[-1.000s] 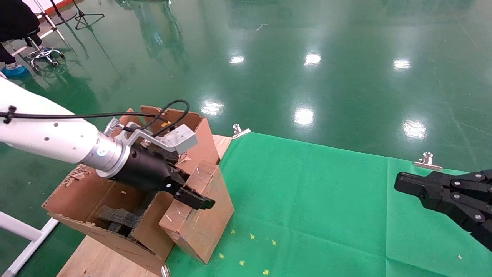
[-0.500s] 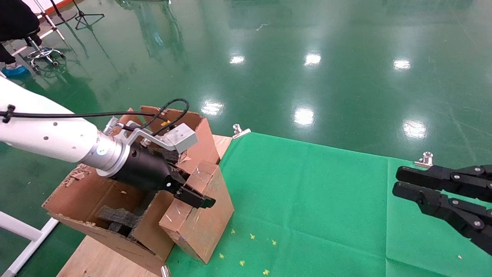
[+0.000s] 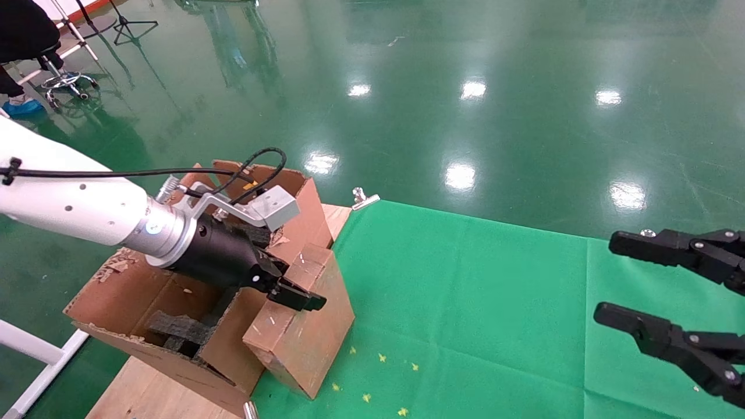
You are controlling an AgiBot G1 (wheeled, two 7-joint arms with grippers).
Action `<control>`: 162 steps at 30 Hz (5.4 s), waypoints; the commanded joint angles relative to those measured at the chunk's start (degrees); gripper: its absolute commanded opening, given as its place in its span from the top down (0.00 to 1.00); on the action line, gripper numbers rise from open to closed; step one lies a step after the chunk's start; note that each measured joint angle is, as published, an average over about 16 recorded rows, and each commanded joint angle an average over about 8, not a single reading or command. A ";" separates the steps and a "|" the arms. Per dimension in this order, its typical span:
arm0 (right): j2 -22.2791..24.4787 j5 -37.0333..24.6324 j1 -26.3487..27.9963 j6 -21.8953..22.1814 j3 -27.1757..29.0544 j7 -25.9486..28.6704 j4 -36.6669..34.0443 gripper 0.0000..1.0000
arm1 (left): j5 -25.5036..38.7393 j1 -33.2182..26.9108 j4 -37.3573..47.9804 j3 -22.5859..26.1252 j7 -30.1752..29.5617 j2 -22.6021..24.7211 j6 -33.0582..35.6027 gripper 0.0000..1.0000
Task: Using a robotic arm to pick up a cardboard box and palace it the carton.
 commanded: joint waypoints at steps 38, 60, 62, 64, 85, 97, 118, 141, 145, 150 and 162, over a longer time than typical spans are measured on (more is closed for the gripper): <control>0.00 0.00 0.00 0.00 0.00 0.00 0.00 0.00 | 2.07 -19.57 10.63 -8.98 18.33 -11.88 3.58 1.00; 0.00 0.00 0.00 0.00 0.00 0.00 0.00 0.00 | 10.05 -10.69 45.69 -4.47 36.05 -5.30 -13.74 1.00; 0.00 0.00 0.00 0.00 0.00 0.00 0.00 0.00 | 10.73 -10.62 48.10 -4.16 36.65 -4.32 -14.84 1.00; 0.00 0.00 0.00 0.00 -0.01 0.00 0.00 0.00 | 11.30 -10.50 50.44 -3.87 37.28 -3.33 -15.83 1.00; 0.00 0.01 0.00 0.00 -0.01 0.00 0.00 0.00 | 13.57 -7.80 71.98 -2.35 39.67 7.90 -24.59 0.92; 0.01 0.02 -0.02 0.02 0.00 -0.01 -0.02 0.00 | 13.56 -7.56 74.51 -2.34 40.18 9.23 -25.87 0.00; 0.01 0.02 -0.01 0.02 0.00 -0.01 -0.02 0.00 | 13.47 -8.62 72.47 -2.58 41.14 8.59 -24.06 0.00; 0.02 0.02 -0.02 0.04 0.00 -0.01 -0.04 0.00 | 5.54 -13.04 46.91 -7.10 44.36 -0.37 -12.72 0.00; 0.02 0.02 -0.02 0.04 0.00 -0.01 -0.03 0.00 | 5.29 -12.79 47.42 -7.24 44.50 -0.18 -12.80 0.00; 0.02 0.02 -0.02 0.04 0.00 -0.01 -0.04 0.00 | 3.17 -11.15 45.95 -8.26 45.19 -0.13 -12.30 0.00; 0.02 0.02 -0.02 0.04 0.00 -0.01 -0.04 0.00 | -6.95 -3.37 38.32 -13.19 48.39 -0.01 -9.78 0.00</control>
